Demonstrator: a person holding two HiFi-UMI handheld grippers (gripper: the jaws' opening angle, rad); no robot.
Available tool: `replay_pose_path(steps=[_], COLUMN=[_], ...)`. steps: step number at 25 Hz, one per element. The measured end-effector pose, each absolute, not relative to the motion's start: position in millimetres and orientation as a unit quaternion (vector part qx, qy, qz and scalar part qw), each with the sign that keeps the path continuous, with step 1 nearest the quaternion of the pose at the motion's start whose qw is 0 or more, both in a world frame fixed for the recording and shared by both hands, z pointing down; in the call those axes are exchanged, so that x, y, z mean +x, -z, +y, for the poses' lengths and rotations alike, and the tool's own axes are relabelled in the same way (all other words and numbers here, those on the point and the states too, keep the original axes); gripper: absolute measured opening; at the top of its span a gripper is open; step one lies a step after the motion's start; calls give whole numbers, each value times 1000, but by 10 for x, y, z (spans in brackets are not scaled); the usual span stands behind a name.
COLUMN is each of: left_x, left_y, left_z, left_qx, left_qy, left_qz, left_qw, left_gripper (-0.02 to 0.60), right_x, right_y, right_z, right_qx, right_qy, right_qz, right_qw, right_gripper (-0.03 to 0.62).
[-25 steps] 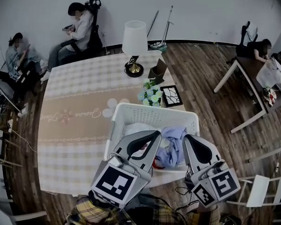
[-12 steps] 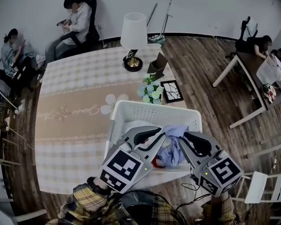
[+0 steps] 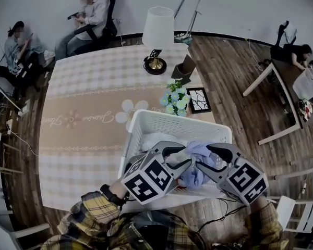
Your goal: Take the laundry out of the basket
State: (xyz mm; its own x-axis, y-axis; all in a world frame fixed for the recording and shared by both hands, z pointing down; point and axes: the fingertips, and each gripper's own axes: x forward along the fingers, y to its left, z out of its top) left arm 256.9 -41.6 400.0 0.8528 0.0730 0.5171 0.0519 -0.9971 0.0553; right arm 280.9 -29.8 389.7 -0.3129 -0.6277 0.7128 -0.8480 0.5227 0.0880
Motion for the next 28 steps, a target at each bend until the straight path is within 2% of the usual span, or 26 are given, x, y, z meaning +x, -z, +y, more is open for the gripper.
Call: replay_pose_path(steps=[7,9,10,12,16,28], left_x=[2603,2600,2601,2607,2627,2612], left_y=[-4459,-4569,-4609,-4678,-4858,-5389], left_z=[-246,-240,-244,-246,-217,-183], left_qx=[935,927,924,919,907,877], left_qy=[-341,-359,-366,-376,-398,-454], left_qz=[99,107,109,116,135,151], left_qw=[20,25,28,32,40,45], left_gripper=[264,284,315,328,385,437], right_x=[2842,2837,2831,2816,2787,2842], right_y=[-4188,-4295,-4351,-4467,-4711,-5402], right_z=[-362,-367,-365,-346,-334,-245], right_qx=[332,295,277,239,174,13], right_qy=[-141,-141,-141,-140,-134,-112], right_qz=[-804,-803,-802,-797,-786,-731], right_qw=[473,498,510,537,577,673], right_gripper=[321,326,330,371,393,416])
